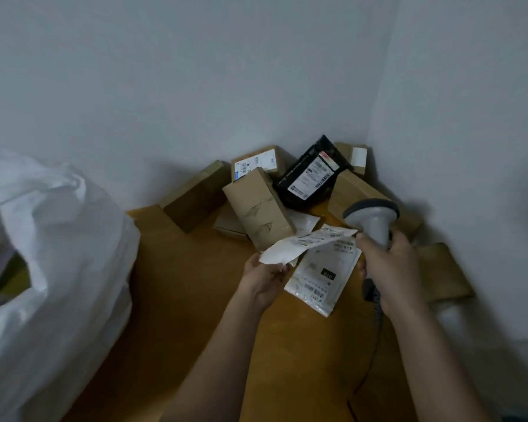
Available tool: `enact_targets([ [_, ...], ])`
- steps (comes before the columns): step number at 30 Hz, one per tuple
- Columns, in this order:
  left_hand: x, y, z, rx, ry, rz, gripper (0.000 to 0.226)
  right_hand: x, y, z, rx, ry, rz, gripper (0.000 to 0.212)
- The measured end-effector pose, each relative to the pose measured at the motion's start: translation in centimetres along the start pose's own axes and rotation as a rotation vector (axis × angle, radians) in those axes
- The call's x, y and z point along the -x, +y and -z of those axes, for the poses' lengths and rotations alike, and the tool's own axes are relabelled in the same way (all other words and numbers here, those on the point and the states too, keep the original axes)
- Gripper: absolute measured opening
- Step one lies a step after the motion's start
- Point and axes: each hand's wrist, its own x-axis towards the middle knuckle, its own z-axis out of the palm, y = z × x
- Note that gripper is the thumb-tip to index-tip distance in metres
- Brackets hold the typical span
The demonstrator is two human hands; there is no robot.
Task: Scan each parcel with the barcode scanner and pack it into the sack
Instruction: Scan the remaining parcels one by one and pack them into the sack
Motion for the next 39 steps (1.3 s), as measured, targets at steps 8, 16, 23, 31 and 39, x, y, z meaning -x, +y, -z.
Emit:
enact_targets([
  [8,7.6,1.2,5.3,0.089,-0.087,-0.125,0.101,5.3,1.5,-3.7,-0.119,0.024,-0.044,0.072],
  [16,12.1,0.7,9.2,-0.059,-0.288,-0.189,0.067,9.8,1.1,-6.1,-0.232,-0.065,-0.114,0.091],
  [23,14.5,1.1,11.6,-0.445,-0.256,-0.22,0.061,11.4,0.2,-5.9,-0.176,-0.168,0.043,0.056],
  [31,16.6,4.0,12.2,-0.661,-0.146,-0.504,0.053,13.2,-2.4,-4.3,0.06,-0.252,0.338,0.063],
  [39,17.3,4.2,11.9,-0.522,-0.19,-0.557,0.019,14.1,-2.9,-4.4,0.082,-0.25,0.437,0.061],
])
